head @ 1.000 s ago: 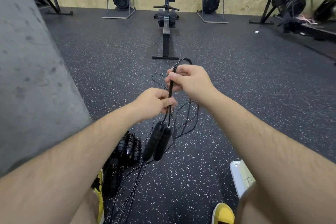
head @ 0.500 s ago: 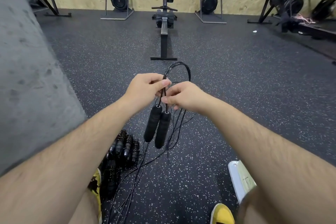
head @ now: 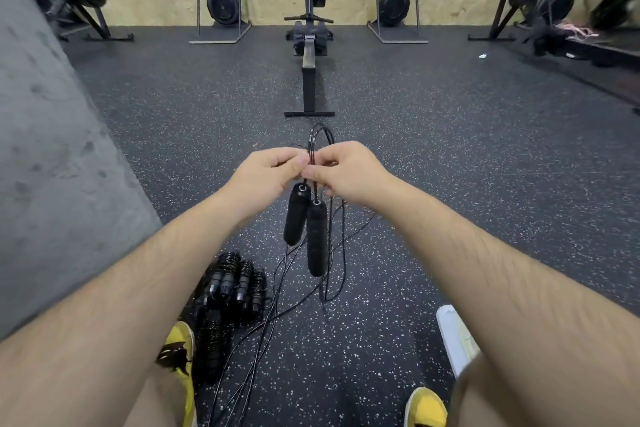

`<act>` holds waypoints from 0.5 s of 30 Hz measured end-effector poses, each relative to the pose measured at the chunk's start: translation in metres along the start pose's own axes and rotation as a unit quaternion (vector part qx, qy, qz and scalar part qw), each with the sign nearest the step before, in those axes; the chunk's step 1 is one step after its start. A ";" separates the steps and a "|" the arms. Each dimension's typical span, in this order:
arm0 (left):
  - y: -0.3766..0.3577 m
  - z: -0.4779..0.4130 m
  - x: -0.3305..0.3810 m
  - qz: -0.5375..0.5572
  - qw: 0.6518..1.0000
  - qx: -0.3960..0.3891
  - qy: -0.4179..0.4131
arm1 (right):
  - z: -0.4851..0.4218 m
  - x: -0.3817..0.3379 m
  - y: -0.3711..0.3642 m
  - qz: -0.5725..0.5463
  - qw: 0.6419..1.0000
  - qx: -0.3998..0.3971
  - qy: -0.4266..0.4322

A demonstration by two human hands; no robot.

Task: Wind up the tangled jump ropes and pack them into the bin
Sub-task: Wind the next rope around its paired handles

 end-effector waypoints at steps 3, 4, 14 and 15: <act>-0.012 0.004 -0.006 0.004 0.996 -0.084 0.006 | 0.000 -0.005 0.010 -0.001 1.000 0.017 0.009; -0.017 0.005 -0.008 -0.001 0.994 -0.110 0.002 | 0.000 -0.007 0.013 -0.009 1.000 0.019 0.009; -0.027 0.005 -0.015 -0.052 0.994 -0.094 0.000 | 0.000 -0.010 0.024 -0.051 0.997 0.055 0.005; -0.025 0.004 -0.016 -0.058 0.995 -0.083 0.004 | 0.001 -0.010 0.023 -0.056 0.997 0.054 0.003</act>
Point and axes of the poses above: each hand's wrist, its own z-axis away from the middle knuckle, its own y-axis out of the back of the hand, x = y × z, the point moved 7 cm from there along -z, towards the middle knuckle, and after that the axes turned 12 degrees about -z, right-handed, at the moved point
